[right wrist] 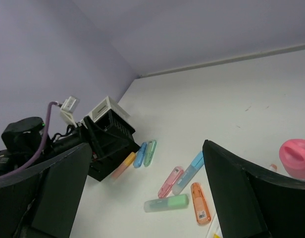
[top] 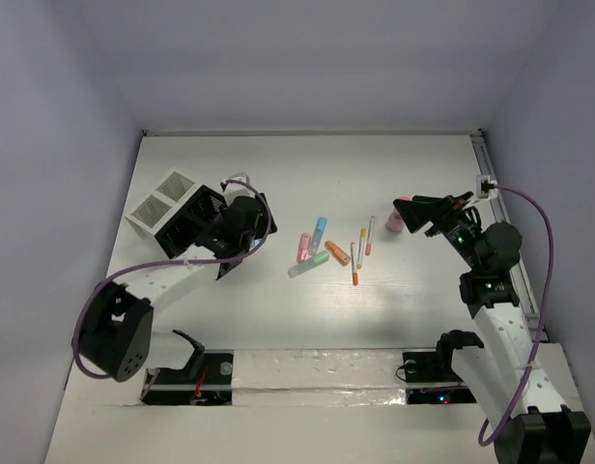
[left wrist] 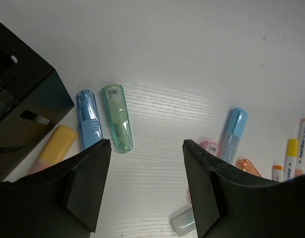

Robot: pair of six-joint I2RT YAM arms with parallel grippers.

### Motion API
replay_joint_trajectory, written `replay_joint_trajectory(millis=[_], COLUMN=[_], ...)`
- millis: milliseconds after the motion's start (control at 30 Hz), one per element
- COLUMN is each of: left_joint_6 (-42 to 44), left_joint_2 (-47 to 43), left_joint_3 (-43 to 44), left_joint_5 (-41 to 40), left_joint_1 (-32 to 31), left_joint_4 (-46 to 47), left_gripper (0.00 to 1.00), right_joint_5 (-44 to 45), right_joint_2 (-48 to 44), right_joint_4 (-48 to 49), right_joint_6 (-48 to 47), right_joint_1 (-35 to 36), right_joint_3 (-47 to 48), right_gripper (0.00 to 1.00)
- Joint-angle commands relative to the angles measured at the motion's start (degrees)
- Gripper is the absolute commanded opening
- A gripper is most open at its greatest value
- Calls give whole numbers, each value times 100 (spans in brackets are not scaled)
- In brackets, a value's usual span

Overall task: Sort the stationery into containers
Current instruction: Pick up the stationery from the center of the board.

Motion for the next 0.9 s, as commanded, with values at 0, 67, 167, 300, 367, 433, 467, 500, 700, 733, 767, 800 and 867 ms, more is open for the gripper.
replay_joint_trajectory(millis=[0, 67, 167, 300, 367, 433, 467, 500, 700, 733, 767, 800, 867], left_joint_6=[83, 145, 215, 312, 338, 391, 409, 417, 497, 505, 540, 549, 558], left_joint_2=[255, 466, 729, 1125, 1362, 1599, 1678, 1749, 2031, 2057, 2083, 2110, 2215], left_joint_3=[381, 468, 557, 715, 802, 873, 969, 1022, 1207, 1216, 1233, 1251, 1304], left_joint_5=[-540, -611, -769, -874, -954, -980, -989, -998, -1138, -1199, -1217, -1226, -1244], left_joint_1=[-95, -95, -95, -95, -95, -95, -95, -95, -95, -95, -95, -95, -95], left_joint_4=[102, 163, 190, 199, 234, 234, 217, 199, 217, 208, 208, 208, 182], left_gripper=[56, 56, 52, 48, 46, 45, 45, 44, 42, 42, 42, 42, 42], right_joint_5=[82, 135, 100, 135, 100, 126, 135, 152, 56, 47, 30, 21, 21], right_joint_2=[24, 51, 86, 104, 113, 95, 86, 104, 253, 262, 271, 279, 279], right_joint_4=[74, -14, 21, -5, -23, -49, -41, -49, 38, 56, 74, 74, 74], right_joint_6=[-116, -143, -143, -169, -178, -204, -213, -231, -178, -169, -161, -161, -152], right_joint_1=[-24, -24, -24, -24, -24, -24, -24, -24, -24, -24, -24, -24, -24], right_joint_3=[34, 61, 52, 61, 70, 78, 78, 78, 61, 61, 61, 61, 61], right_gripper=[100, 100, 100, 100, 100, 100, 100, 100, 100, 100, 100, 100, 100])
